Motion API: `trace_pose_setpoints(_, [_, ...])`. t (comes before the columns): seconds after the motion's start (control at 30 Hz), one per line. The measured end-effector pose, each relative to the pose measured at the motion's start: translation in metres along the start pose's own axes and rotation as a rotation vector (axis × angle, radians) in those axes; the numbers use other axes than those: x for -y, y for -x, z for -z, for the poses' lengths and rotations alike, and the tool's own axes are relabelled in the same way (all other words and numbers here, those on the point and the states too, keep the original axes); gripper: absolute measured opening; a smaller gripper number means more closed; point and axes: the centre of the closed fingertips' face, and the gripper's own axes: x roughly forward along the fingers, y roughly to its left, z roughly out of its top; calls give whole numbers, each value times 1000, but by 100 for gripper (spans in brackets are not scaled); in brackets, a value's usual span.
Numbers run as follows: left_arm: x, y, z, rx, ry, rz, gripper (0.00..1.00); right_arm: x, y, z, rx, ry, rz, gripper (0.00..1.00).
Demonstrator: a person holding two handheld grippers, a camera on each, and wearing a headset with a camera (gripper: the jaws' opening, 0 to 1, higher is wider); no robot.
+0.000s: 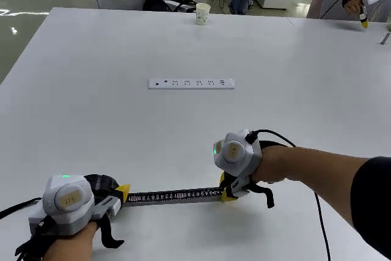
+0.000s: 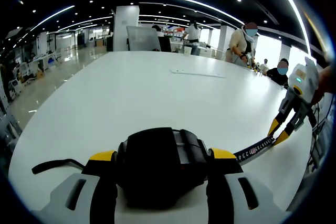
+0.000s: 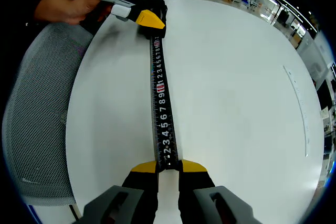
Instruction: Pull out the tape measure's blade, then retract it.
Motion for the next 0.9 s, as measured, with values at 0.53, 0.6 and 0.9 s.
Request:
trace_pose_setpoints(0.53, [0, 1, 0, -8, 3, 2, 65, -1, -1, -3, -6, 19, 2, 11])
trace_pose_setpoints(0.6, [0, 1, 0, -8, 3, 1, 65, -1, -1, -4, -4, 13, 2, 10])
trace_pose_setpoints(0.9, [0, 1, 1, -10, 5, 3, 65, -1, -2, -6, -15, 17, 0, 10])
